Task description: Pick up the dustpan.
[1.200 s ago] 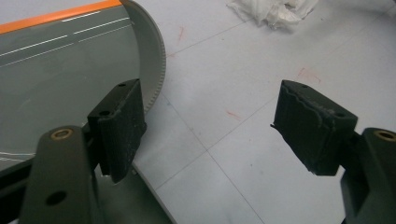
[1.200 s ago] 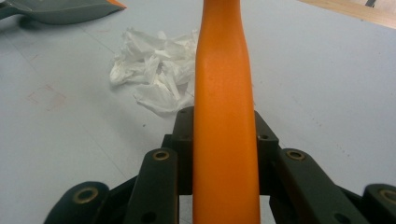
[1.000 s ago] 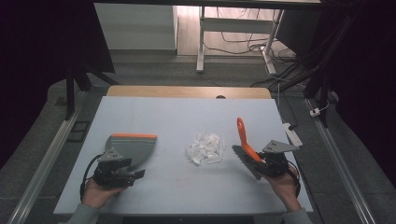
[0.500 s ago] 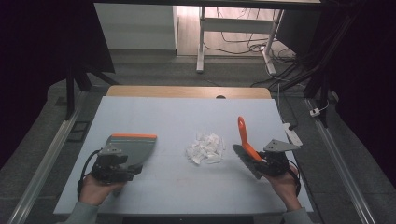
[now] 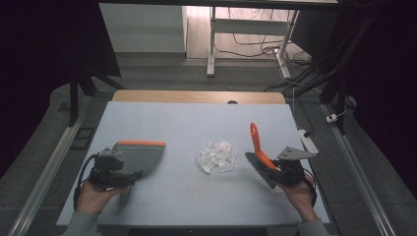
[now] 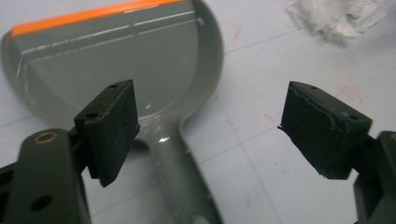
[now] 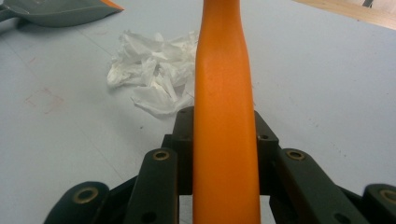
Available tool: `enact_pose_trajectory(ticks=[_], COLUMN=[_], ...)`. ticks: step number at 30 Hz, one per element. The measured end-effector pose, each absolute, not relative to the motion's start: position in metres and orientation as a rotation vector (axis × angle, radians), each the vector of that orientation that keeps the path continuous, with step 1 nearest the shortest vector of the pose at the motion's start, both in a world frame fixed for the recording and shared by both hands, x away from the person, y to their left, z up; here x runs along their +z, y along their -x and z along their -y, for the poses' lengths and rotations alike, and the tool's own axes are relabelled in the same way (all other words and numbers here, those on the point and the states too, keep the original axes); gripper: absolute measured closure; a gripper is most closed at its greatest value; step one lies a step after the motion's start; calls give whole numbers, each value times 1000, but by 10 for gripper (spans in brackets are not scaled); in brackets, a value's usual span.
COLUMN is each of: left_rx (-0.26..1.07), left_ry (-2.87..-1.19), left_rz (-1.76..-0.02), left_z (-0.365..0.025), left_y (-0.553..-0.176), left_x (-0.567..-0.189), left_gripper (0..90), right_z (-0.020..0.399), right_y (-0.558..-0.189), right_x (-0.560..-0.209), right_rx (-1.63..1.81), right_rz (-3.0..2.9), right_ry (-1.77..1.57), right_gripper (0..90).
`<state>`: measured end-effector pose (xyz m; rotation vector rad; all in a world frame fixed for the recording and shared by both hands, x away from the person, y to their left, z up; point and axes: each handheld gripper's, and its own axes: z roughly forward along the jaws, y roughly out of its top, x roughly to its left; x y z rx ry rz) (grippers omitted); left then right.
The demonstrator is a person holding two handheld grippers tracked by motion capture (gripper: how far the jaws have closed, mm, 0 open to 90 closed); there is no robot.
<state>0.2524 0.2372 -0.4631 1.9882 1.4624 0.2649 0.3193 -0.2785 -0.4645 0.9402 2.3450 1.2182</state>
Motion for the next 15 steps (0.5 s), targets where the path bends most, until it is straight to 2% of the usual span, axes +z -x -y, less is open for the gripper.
enact_pose_trajectory(ticks=[15], left_rx=[127], left_ry=[-1970], left_rz=[-1625], left_z=[-255], left_y=[-253], left_x=[-477], left_gripper=[146], right_z=[277], right_y=[-319], right_x=[-466], right_rx=[1204], right_rz=[-2355], right_ry=[-941], right_gripper=[705])
